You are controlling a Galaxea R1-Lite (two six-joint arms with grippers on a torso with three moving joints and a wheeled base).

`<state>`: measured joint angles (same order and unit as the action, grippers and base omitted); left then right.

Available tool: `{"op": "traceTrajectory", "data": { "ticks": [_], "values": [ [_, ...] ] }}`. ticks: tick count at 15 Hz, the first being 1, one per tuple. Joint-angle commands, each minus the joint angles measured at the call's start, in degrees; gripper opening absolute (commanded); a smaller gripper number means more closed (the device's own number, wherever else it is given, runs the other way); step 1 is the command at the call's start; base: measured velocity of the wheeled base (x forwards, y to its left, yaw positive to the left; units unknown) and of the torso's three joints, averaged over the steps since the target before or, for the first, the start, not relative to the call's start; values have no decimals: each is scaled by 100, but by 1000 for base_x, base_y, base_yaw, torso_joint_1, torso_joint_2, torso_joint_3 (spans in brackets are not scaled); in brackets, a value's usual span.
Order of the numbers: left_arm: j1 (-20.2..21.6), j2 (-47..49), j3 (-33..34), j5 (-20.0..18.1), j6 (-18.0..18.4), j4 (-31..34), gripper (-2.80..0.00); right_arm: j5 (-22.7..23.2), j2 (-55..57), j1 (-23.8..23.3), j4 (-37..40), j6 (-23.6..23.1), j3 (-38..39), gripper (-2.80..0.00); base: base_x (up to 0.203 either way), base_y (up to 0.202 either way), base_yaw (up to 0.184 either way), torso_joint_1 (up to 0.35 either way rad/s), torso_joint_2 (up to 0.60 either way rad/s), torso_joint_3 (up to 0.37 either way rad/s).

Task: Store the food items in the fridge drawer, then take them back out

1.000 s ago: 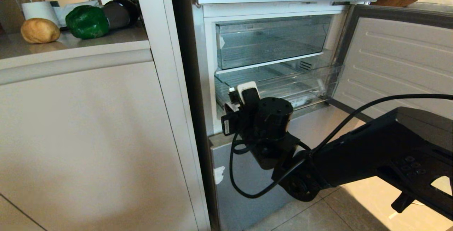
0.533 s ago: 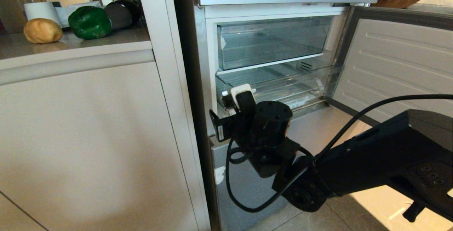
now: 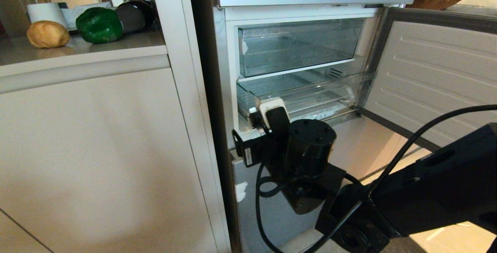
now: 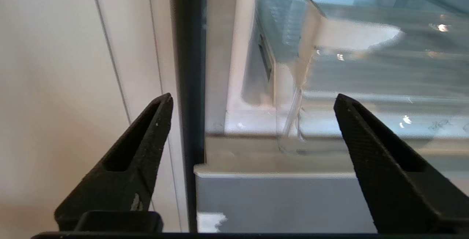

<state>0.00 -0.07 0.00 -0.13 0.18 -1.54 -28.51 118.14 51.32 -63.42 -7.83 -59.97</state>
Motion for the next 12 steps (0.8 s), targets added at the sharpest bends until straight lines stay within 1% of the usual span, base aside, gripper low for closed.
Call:
{"op": "traceTrajectory", "data": {
  "ticks": [1, 3, 7, 8, 10, 12],
  "values": [
    [0, -1, 62, -4, -1, -5, -280, -94, -173, 63, -78, 0, 237, 0, 0, 0, 0, 0, 0, 0],
    [0, -1, 62, -3, -1, -5, -280, -210, -412, 79, -101, 30, 504, 0, 0, 0, 0, 0, 0, 0],
    [0, -1, 62, -2, -1, -5, -280, -251, -1105, 105, -366, 37, 1055, 0, 0, 0, 0, 0, 0, 0],
    [0, -1, 62, -4, -1, -5, -280, -252, -1269, 105, -425, 42, 1235, -280, 0, 0, 0, 0, 0, 0],
    [0, -1, 62, 0, -1, -5, -280, -282, -1619, 94, -587, 45, 1503, -280, 0, 0, 0, 0, 0, 0],
    [0, -1, 62, 0, -1, -5, -280, -365, -2006, 41, -592, 47, 1590, -280, 0, 0, 0, 0, 0, 0]
  ]
}}
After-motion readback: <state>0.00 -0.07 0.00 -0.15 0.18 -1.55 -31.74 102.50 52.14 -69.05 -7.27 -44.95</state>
